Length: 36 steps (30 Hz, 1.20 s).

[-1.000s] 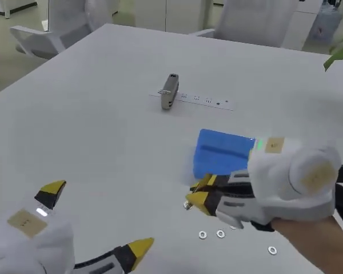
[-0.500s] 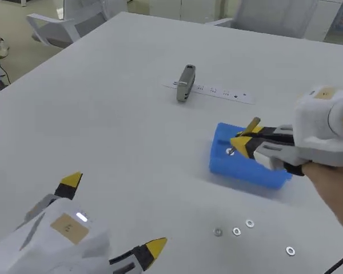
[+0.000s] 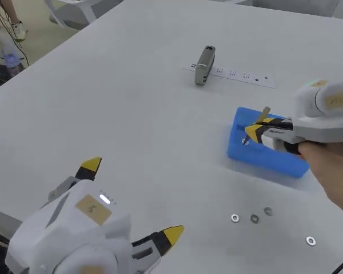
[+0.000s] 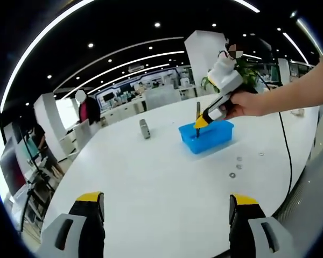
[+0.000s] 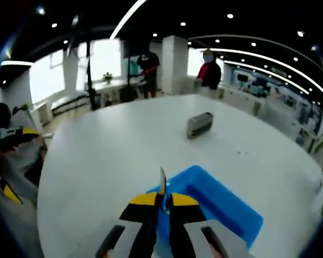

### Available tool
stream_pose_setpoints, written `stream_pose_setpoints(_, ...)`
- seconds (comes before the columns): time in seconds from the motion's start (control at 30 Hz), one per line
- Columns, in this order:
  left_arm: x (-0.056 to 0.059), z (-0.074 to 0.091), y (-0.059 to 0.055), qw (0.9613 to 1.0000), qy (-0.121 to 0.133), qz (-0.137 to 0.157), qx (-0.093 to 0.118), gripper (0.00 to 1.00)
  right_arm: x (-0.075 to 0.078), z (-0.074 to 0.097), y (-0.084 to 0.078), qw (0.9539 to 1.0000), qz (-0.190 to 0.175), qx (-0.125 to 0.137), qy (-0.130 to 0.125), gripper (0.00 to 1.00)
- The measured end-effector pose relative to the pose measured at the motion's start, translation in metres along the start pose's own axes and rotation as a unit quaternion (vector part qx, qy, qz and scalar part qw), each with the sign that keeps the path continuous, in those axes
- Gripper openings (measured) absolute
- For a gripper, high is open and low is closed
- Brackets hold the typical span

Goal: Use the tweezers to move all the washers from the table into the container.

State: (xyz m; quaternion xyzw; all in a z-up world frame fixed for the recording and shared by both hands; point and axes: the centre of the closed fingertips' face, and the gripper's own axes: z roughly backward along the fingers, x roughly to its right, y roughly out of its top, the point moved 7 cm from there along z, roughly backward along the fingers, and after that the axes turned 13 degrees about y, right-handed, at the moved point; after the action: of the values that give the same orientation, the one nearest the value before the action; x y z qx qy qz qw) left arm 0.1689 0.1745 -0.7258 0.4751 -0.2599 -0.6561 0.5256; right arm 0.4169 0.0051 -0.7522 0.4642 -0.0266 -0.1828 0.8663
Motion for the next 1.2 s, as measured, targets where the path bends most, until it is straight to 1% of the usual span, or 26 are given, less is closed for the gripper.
stream_pose_setpoints(0.07,0.001,0.0,-0.001,1.0,-0.001,-0.005,-0.004,0.99,0.003,-0.006,-0.003,1.0,-0.005,-0.003,0.002,0.03)
stream_pose_setpoints(0.1,0.002,-0.001,-0.002,0.9999,-0.004,-0.009,-0.007,0.99,0.003,-0.008,-0.004,1.0,-0.005,-0.004,0.001,0.03)
stream_pose_setpoints(0.17,0.003,0.0,-0.002,0.9999,-0.006,-0.013,-0.007,0.99,0.006,-0.01,-0.006,1.0,-0.004,-0.007,-0.002,0.03)
stream_pose_setpoints(0.23,0.004,0.0,-0.002,0.9998,-0.009,-0.013,-0.008,0.99,0.007,-0.011,-0.008,0.9999,-0.011,-0.008,0.001,0.03)
stream_pose_setpoints(0.3,0.005,-0.001,-0.004,0.9997,-0.011,-0.019,-0.014,0.99,0.009,-0.014,-0.01,0.9998,-0.014,-0.011,0.002,0.04)
stream_pose_setpoints(0.33,0.005,-0.001,-0.004,0.9996,-0.011,-0.02,-0.015,0.99,0.009,-0.017,-0.012,0.9998,-0.014,-0.013,0.004,0.04)
stream_pose_setpoints(0.37,0.005,-0.001,-0.005,0.9995,-0.012,-0.024,-0.016,0.99,0.009,-0.017,-0.011,0.9999,-0.014,-0.003,0.003,0.04)
stream_pose_setpoints(0.4,0.006,-0.001,-0.005,0.9995,-0.012,-0.025,-0.016,0.99,0.008,-0.016,-0.011,0.9998,-0.017,-0.006,0.004,0.04)
stream_pose_setpoints(0.47,0.005,-0.001,-0.004,0.9995,-0.012,-0.024,-0.015,0.99,0.008,-0.015,-0.011,0.9997,-0.024,-0.006,0.005,0.04)
stream_pose_setpoints(0.57,0.006,-0.001,-0.005,0.9994,-0.013,-0.025,-0.017,0.99,0.008,-0.009,-0.007,0.9995,-0.031,0.007,0.004,0.04)
stream_pose_setpoints(0.63,0.006,-0.001,-0.005,0.9994,-0.014,-0.026,-0.017,0.99,0.006,-0.002,0.001,0.9994,-0.029,0.017,0.003,0.04)
stream_pose_setpoints(0.67,0.006,-0.001,-0.005,0.9994,-0.014,-0.027,-0.017,0.99,0.005,0.001,0.0,0.9993,-0.03,0.022,0.004,0.04)
stream_pose_setpoints(0.77,0.007,-0.001,-0.005,0.9994,-0.016,-0.026,-0.015,0.99,-0.003,0.013,0.009,0.999,-0.023,0.037,0.007,0.04)
stream_pose_setpoints(0.83,0.007,-0.001,-0.005,0.9993,-0.015,-0.029,-0.017,0.99,-0.012,0.023,0.015,0.9988,-0.012,0.046,0.008,0.04)
stream_pose_setpoints(0.87,0.007,-0.001,-0.005,0.9993,-0.014,-0.031,-0.017,0.99,-0.017,0.028,0.017,0.9989,-0.008,0.046,0.01,0.04)
stream_pose_setpoints(0.93,0.007,-0.001,-0.004,0.9994,-0.016,-0.029,-0.012,0.99,-0.025,0.037,0.021,0.9986,0.01,0.05,0.008,0.04)
stream_pose_setpoints(1.0,0.007,0.0,-0.004,0.9994,-0.017,-0.028,-0.012,0.99,-0.035,0.045,0.023,0.9983,0.013,0.055,0.016,0.04)
stream_pose_setpoints(1.03,0.007,0.0,-0.004,0.9993,-0.017,-0.03,-0.012,0.99,-0.04,0.049,0.023,0.9982,0.014,0.055,0.018,0.04)
stream_pose_setpoints(1.1,0.008,0.0,-0.004,0.9992,-0.019,-0.032,-0.013,0.99,-0.047,0.054,0.022,0.9982,0.02,0.053,0.02,0.04)
stream_pose_setpoints(1.2,0.009,0.0,-0.004,0.9991,-0.02,-0.035,-0.012,0.99,-0.056,0.061,0.015,0.9982,0.02,0.051,0.026,0.05)
